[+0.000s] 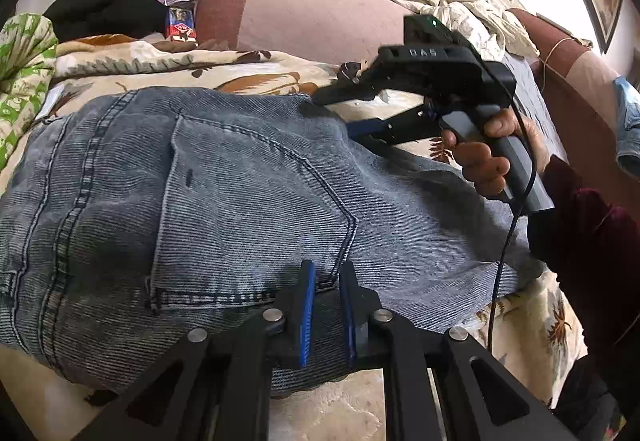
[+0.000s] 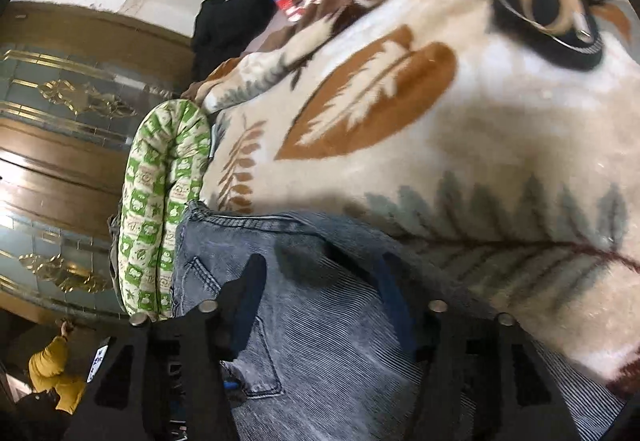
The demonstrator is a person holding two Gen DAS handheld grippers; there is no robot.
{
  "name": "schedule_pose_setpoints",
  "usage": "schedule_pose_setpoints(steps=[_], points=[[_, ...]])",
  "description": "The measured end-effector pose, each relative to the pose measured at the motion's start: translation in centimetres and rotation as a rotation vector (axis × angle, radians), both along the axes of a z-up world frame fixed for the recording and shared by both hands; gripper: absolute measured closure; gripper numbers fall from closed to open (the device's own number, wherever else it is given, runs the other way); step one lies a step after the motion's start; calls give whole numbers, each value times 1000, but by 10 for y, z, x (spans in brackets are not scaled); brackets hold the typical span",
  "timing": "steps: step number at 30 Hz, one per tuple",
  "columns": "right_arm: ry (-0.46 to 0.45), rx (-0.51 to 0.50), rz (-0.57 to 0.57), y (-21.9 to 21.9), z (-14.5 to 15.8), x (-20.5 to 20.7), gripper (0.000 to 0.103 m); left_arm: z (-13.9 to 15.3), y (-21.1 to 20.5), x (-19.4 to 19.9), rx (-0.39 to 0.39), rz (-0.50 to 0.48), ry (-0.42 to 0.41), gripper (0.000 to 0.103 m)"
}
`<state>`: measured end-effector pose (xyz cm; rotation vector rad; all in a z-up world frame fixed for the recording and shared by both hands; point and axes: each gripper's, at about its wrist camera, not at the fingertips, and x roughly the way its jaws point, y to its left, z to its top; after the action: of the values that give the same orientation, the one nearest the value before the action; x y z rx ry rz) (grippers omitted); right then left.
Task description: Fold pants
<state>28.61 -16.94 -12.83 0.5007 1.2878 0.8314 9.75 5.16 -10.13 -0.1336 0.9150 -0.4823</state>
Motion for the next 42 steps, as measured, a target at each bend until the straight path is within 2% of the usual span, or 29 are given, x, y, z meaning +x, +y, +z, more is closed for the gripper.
schedule_pose_setpoints(steps=[3, 4, 5, 6, 9, 13, 18, 19, 20, 22, 23, 24, 26, 29, 33, 37, 40, 42], points=[[-35, 11, 45, 16, 7, -3, 47, -3, 1, 3, -3, 7, 9, 89], [-59, 0, 57, 22, 10, -5, 64, -3, 2, 4, -4, 8, 10, 88], [-80, -26, 63, 27, 13, -6, 91, -3, 2, 4, -5, 8, 9, 88], [-93, -57, 51, 29, 15, -7, 98, -3, 2, 4, -4, 10, 8, 88], [-148, -88, -11, 29, 25, -10, 98, -3, 2, 4, -2, 18, 8, 88], [-219, -198, -82, 35, 33, -5, 99, -4, 5, 6, 8, 36, 6, 88], [-187, -256, -118, 35, 10, 8, 98, -15, -2, 7, 74, 22, 20, 88], [-171, -278, -141, 33, 3, 11, 95, -14, -4, 6, 90, 15, 8, 88], [-150, -290, -165, 30, -2, 12, 85, -14, -4, 6, 95, 12, 5, 88], [-102, -225, -205, 16, -1, 11, 80, -14, -3, 5, 91, 13, 10, 88], [-111, -215, -230, 9, 5, 8, 77, -14, -2, 5, 87, 13, 14, 88], [-137, -203, -259, -2, 14, 1, 76, -14, -1, 5, 83, 13, 19, 88], [-161, -172, -285, -24, 33, -13, 67, -14, 0, 5, 91, 4, 29, 88], [-211, -152, -356, -67, 64, -50, 65, -15, -3, 3, 117, -6, 32, 88], [-256, -211, -473, -126, 87, -118, 62, -8, -5, -2, 80, -8, 5, 88], [-190, -202, -567, -178, 69, -181, 62, -3, -23, -13, 84, -66, -71, 88], [-160, -311, -589, -189, 49, -214, 62, -7, -40, -18, 138, -122, -101, 87], [-122, -328, -592, -193, 36, -223, 62, -14, -46, -18, 175, -140, -87, 87]])
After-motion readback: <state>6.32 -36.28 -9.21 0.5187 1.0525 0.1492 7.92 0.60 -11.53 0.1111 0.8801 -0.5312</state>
